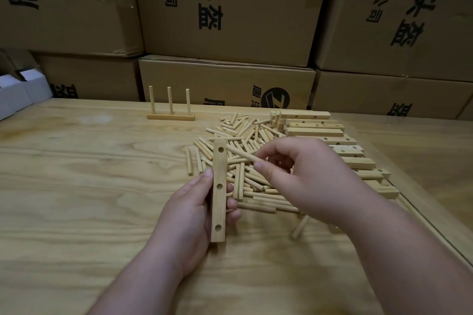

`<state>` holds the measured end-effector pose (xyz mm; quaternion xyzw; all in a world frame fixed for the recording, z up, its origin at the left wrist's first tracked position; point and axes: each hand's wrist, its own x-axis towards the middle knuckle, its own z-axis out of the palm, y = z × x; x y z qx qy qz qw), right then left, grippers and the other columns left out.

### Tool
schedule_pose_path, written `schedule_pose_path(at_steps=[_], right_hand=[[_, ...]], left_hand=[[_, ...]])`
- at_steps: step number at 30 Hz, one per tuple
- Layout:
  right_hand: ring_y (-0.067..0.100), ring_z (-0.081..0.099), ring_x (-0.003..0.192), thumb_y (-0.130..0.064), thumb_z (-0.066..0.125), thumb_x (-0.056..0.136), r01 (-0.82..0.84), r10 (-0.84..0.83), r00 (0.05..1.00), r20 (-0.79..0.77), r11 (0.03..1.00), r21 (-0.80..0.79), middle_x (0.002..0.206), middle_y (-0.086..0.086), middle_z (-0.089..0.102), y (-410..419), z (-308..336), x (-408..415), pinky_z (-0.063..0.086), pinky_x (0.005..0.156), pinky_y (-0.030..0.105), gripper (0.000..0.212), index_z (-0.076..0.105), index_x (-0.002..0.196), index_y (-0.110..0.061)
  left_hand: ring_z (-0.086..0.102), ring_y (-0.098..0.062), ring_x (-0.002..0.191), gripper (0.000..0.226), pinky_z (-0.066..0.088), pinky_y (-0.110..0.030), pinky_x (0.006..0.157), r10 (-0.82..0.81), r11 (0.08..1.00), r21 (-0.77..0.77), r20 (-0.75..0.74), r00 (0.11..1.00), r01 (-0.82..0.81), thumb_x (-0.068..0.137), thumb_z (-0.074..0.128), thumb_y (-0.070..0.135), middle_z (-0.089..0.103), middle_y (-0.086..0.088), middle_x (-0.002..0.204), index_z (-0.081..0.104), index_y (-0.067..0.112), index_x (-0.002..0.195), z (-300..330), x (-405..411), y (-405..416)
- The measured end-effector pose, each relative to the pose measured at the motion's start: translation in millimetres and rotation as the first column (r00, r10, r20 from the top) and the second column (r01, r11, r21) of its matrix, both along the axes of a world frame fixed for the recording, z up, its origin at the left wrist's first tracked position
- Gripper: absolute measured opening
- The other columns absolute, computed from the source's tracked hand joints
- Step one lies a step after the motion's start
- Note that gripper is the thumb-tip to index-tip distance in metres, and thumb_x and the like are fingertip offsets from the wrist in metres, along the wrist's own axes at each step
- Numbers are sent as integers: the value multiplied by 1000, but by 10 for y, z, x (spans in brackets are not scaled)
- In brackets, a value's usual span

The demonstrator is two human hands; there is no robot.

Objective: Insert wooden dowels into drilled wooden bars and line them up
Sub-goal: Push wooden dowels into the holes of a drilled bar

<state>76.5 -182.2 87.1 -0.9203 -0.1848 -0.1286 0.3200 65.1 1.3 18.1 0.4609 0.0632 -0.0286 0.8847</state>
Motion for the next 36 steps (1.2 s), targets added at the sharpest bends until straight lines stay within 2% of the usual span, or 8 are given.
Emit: schedule_pose_path(at_steps=[7, 14, 18, 22, 26, 29, 32, 36], right_hand=[[-2, 59, 77, -42, 69, 90, 31, -31, 999, 38, 1000, -2, 79, -20, 63, -10, -51, 24, 53, 61, 26, 8, 72, 96, -37], [-3, 57, 86, -40, 70, 90, 14, -15, 999, 41, 999, 37, 90, -21, 60, -23, -47, 61, 49, 67, 21, 9, 73, 97, -37], [-2, 58, 84, -38, 70, 90, 8, -9, 1000, 29, 998, 59, 90, -20, 61, -52, -29, 72, 48, 68, 20, 5, 73, 95, -37], [-3, 58, 85, -37, 71, 90, -2, -1, 999, 45, 998, 61, 90, -23, 61, -76, -1, 68, 42, 62, 10, 3, 73, 90, -38], [-8, 57, 86, -39, 70, 90, 12, -13, 1000, 19, 999, 42, 88, -25, 63, -94, -24, 77, 40, 62, 9, 5, 72, 87, -42], [-14, 53, 92, -41, 67, 92, 22, -22, 1000, -5, 999, 30, 88, -26, 63, -86, -58, 81, 43, 69, 14, 7, 74, 94, -39], [-11, 54, 92, -42, 65, 93, 15, -15, 999, 28, 1000, 8, 90, -25, 63, -42, -67, 67, 45, 71, 15, 8, 72, 93, -38], [-5, 56, 89, -41, 65, 94, -28, 28, 999, 19, 1000, -8, 91, -22, 63, 29, -79, 42, 49, 77, 23, 12, 73, 98, -34]], left_hand=[[67, -18, 58, 21, 60, -35, 53, -54, 998, 30, 40, 998, 52, 77, 68, 34, 71, -10, 76, 82, 17, 76, -34, -12, -3], [69, -17, 66, 43, 59, -34, 58, -101, 993, 62, 99, 990, 96, 78, 74, 28, 74, -14, 90, 74, 11, 118, -58, -8, 61], [70, -16, 73, 43, 60, -34, 60, -106, 990, 109, 113, 988, 94, 74, 79, 30, 77, -16, 100, 77, 20, 115, -56, -11, 77], [70, -24, 91, 45, 61, -44, 80, -129, 981, 159, 109, 986, 111, 71, 81, 34, 75, -18, 111, 77, 25, 115, -62, -19, 99], [62, -29, 102, 52, 46, -59, 104, -141, 976, 176, 76, 987, 126, 70, 82, 33, 72, -22, 119, 76, 19, 119, -62, -18, 110], [67, -23, 94, 49, 57, -49, 91, -119, 977, 186, 81, 990, 102, 72, 80, 31, 75, -21, 111, 76, 16, 118, -52, -20, 109], [71, -13, 60, 28, 54, -22, 50, -83, 981, 185, 104, 991, 63, 84, 69, 30, 77, -9, 80, 80, 14, 105, -33, -38, 94], [63, -8, 49, 39, 49, -18, 44, -49, 960, 280, 93, 994, 21, 87, 60, 55, 70, 1, 64, 83, 23, 85, -18, -55, 82]])
